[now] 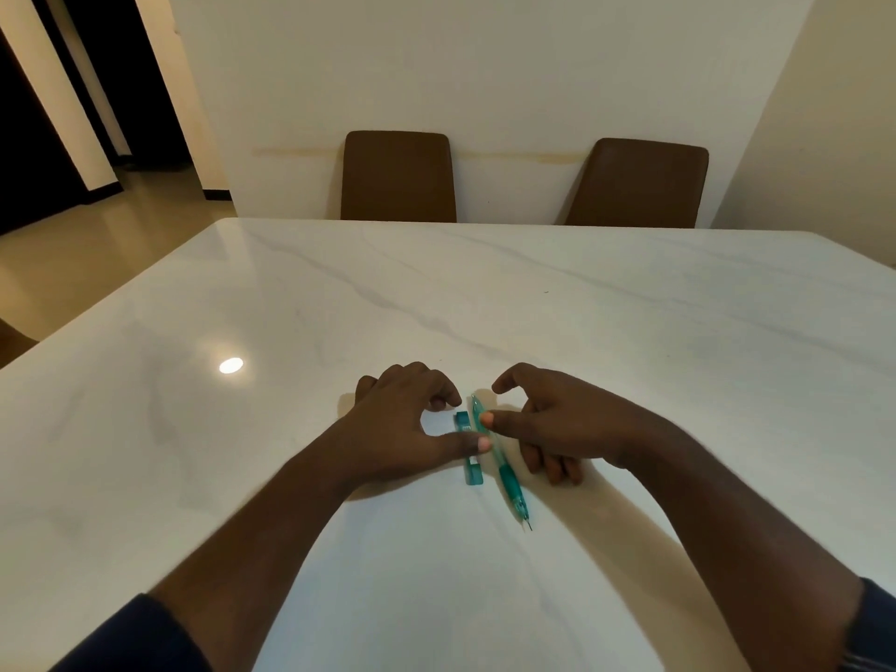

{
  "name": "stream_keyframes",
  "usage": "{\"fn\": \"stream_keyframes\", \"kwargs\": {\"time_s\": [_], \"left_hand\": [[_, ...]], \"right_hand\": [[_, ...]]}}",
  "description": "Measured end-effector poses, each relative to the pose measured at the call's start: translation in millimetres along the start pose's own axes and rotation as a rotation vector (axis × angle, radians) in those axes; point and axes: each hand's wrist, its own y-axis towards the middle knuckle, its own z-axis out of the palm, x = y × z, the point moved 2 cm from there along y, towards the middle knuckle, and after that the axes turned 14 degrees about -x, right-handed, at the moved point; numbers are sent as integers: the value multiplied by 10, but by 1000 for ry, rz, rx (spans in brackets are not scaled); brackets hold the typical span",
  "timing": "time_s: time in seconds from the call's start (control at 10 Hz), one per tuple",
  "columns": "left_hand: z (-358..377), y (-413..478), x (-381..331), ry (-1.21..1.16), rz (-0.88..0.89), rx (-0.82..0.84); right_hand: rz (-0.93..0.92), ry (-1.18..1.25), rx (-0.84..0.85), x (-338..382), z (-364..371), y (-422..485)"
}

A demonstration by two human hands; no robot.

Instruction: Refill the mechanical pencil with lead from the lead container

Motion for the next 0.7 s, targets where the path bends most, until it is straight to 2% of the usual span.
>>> {"fn": "stream_keyframes", "kwargs": {"time_s": [0.2,0.3,0.4,0.6,0.7], "left_hand": [[57,-12,33,-28,-2,-81],[69,-28,16,-79,-15,-127],[75,-65,-39,-195,-19,-178],[132,-72,-112,-266,7,-221],[110,4,-146,-278,-91,-247]], "right_hand": [[-30,-38,-110,-20,72,38],[-60,-15,-242,-7,94,48],[-257,8,-555,8,182,74],[-350,200,-683,-23,315,116],[-293,240,-669,-39,281,129]]}}
